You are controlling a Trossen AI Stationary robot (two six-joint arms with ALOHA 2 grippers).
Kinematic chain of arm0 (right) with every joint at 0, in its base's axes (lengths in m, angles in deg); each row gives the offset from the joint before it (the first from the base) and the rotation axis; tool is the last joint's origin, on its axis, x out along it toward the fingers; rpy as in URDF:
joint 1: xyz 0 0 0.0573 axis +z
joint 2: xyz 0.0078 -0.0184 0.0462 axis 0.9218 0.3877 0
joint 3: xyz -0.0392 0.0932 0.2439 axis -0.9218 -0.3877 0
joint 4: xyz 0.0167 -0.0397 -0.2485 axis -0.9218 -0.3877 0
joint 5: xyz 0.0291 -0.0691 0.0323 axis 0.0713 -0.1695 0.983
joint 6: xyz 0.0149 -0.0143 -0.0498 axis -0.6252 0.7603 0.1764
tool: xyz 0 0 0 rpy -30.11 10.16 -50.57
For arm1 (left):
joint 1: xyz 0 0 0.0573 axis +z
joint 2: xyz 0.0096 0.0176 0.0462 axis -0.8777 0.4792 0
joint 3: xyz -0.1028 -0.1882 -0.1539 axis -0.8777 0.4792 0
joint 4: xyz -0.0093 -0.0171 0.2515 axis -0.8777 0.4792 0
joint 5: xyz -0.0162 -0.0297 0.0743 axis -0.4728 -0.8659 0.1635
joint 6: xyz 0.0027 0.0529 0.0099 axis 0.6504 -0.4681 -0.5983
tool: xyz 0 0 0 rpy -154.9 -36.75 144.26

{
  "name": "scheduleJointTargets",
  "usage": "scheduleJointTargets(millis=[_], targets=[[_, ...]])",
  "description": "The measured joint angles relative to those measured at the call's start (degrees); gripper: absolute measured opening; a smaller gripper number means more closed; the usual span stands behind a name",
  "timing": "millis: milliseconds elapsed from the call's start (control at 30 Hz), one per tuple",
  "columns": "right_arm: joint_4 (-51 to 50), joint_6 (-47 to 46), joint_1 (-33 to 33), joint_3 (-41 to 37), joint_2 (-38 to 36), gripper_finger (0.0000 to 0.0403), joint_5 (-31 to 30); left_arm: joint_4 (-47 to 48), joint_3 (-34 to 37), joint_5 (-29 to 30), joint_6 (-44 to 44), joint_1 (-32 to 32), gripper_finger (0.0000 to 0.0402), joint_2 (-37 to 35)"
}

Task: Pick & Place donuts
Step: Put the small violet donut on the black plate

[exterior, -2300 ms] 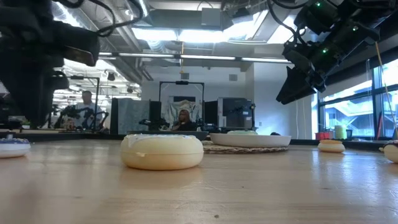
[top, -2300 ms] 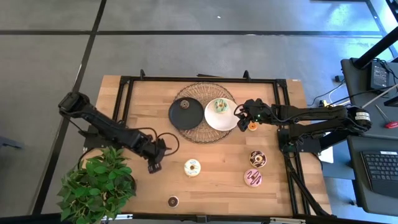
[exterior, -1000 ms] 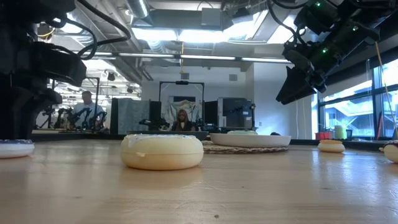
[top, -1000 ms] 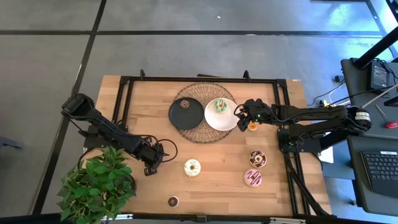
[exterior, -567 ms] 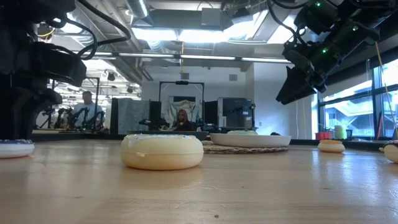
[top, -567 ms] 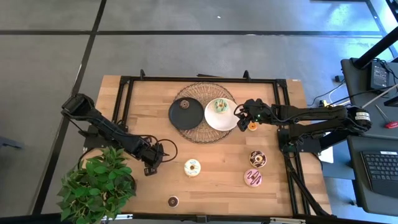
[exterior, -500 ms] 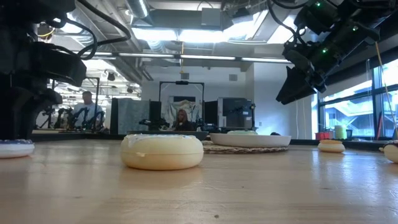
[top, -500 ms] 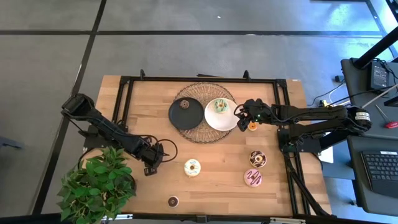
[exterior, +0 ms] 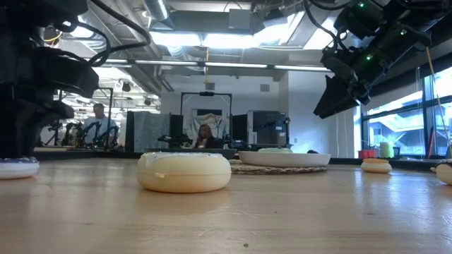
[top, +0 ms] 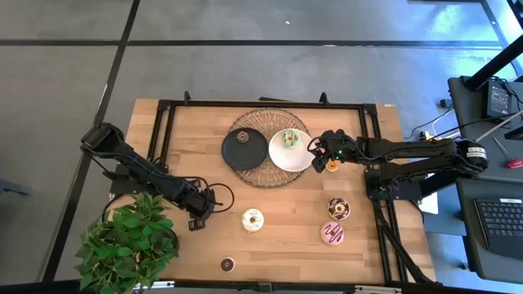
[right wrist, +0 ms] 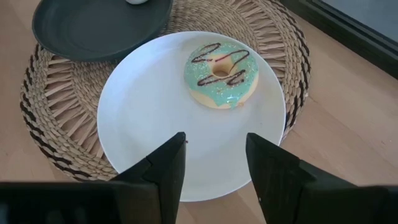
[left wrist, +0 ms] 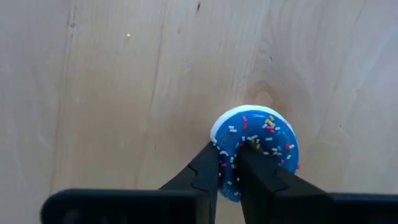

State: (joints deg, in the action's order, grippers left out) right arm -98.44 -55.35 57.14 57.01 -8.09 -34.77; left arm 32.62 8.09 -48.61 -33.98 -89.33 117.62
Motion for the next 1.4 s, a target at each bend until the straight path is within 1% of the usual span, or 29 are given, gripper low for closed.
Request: scheduleJointTargets(millis=[133, 267, 333, 433, 567, 633, 700, 900, 1033, 1133, 1300, 1400], targets=[[0.0, 0.0, 0.0, 0.0, 0.0, 0.0170, 0.0, 0.7, -0.9, -0.4, -0.7, 1.4, 0.0029, -0.3], [0.0, -0.1, 0.0, 0.0, 0.0, 0.0170, 0.0, 0.5, -3.9, 0.4, -5.0, 3.9, 0.0028, -1.6], [0.0, -0.1, 0.0, 0.0, 0.0, 0.0170, 0.0, 0.5, -5.9, 3.0, -8.6, 5.7, 0.0028, -1.8], [0.3, -0.1, 0.0, 0.0, 0.0, 0.0170, 0.0, -0.1, -9.2, 8.5, -14.5, 9.1, 0.0028, -1.9], [0.3, -0.1, 0.0, 0.0, 0.0, 0.0170, 0.0, -4.8, -12.5, 15.0, -21.6, 14.7, 0.0027, -1.9], [0.3, -0.1, 0.0, 0.0, 0.0, 0.0170, 0.0, -7.7, -13.6, 17.4, -23.5, 17.6, 0.0027, -1.9], [0.3, -0.2, 0.0, 0.0, 0.0, 0.0170, 0.0, -9.1, -14.3, 18.4, -23.9, 21.1, 0.0027, -1.9], [0.3, -0.1, 0.0, 0.0, 0.0, 0.0170, 0.0, -8.4, -14.6, 17.0, -19.4, 32.4, 0.0026, -1.5], [0.3, 0.0, 0.0, 0.0, 0.0, 0.0170, 0.0, -9.6, -14.6, 12.1, -17.9, 38.6, 0.0026, -0.1], [0.3, 0.0, 0.0, 0.0, 0.0, 0.0170, 0.0, -10.5, -14.6, 9.4, -17.9, 41.4, 0.0026, 2.1], [0.3, 0.1, 0.0, 0.0, 0.0, 0.0170, 0.0, -13.7, -14.6, 6.1, -17.9, 44.4, 0.0026, 7.3], [0.2, 0.1, 0.0, 0.0, 0.0, 0.0170, 0.0, -13.5, -15.0, 5.0, -17.6, 46.1, 0.0026, 9.6]])
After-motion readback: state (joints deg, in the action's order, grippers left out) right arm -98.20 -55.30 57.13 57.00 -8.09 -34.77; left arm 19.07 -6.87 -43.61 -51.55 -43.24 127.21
